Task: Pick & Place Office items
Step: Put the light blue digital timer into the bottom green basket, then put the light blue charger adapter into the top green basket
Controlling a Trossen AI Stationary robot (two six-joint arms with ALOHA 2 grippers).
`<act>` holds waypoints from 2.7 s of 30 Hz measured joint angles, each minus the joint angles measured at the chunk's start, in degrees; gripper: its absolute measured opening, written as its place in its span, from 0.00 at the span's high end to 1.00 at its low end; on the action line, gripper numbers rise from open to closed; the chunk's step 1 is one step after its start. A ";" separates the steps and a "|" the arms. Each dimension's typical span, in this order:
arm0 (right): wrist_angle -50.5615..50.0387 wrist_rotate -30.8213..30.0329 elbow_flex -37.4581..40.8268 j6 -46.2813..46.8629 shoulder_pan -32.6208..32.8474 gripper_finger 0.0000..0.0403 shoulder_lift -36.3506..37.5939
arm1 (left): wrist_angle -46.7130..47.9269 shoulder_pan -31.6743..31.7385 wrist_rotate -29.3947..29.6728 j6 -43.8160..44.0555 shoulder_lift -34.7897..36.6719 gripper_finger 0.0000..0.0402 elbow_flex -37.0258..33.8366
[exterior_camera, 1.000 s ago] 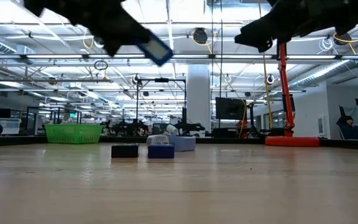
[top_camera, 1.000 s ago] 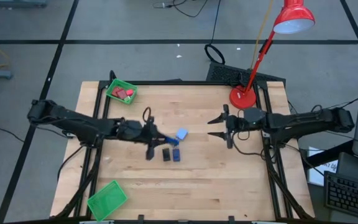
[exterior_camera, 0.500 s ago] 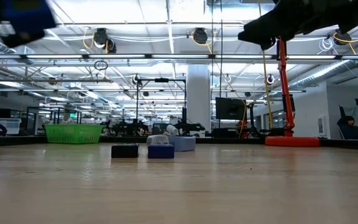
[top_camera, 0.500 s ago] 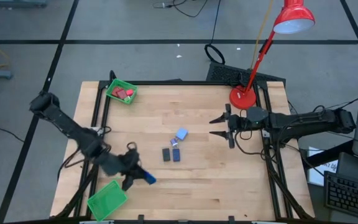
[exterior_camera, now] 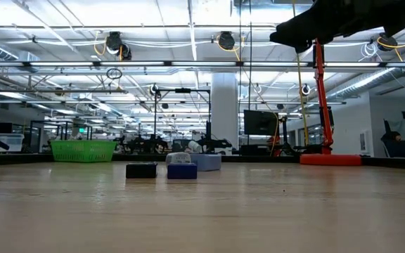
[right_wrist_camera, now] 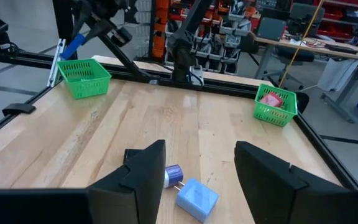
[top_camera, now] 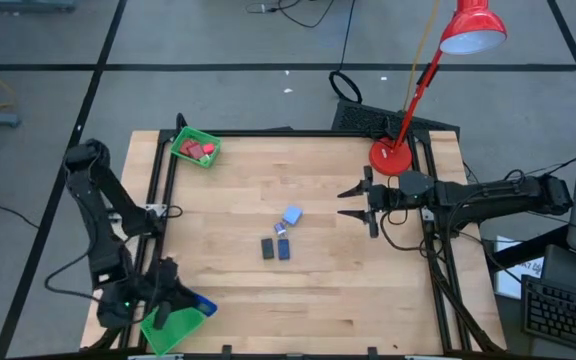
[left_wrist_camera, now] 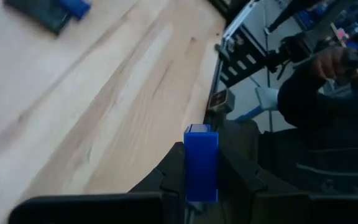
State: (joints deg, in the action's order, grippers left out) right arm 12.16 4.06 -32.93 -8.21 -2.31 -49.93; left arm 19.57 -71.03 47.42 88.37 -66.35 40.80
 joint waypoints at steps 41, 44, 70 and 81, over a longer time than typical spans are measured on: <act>0.00 0.21 0.00 0.96 -0.02 0.58 0.00 | 16.88 -2.92 -18.81 39.92 -0.06 0.67 0.00; -0.02 0.19 0.00 0.92 -0.02 0.58 0.00 | 16.27 -2.84 -12.49 35.26 0.01 0.67 0.00; 0.91 0.23 0.00 0.55 -0.02 0.58 -0.02 | -8.19 31.79 5.44 -35.58 -0.93 0.67 -0.07; 1.02 0.47 0.00 1.44 -0.02 0.58 -0.50 | -37.80 46.26 -18.35 -80.70 -0.91 0.67 -0.20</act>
State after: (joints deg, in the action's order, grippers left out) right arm 13.19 4.53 -32.93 -6.76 -2.33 -50.43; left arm -18.23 -24.77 29.06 7.67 -67.26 40.59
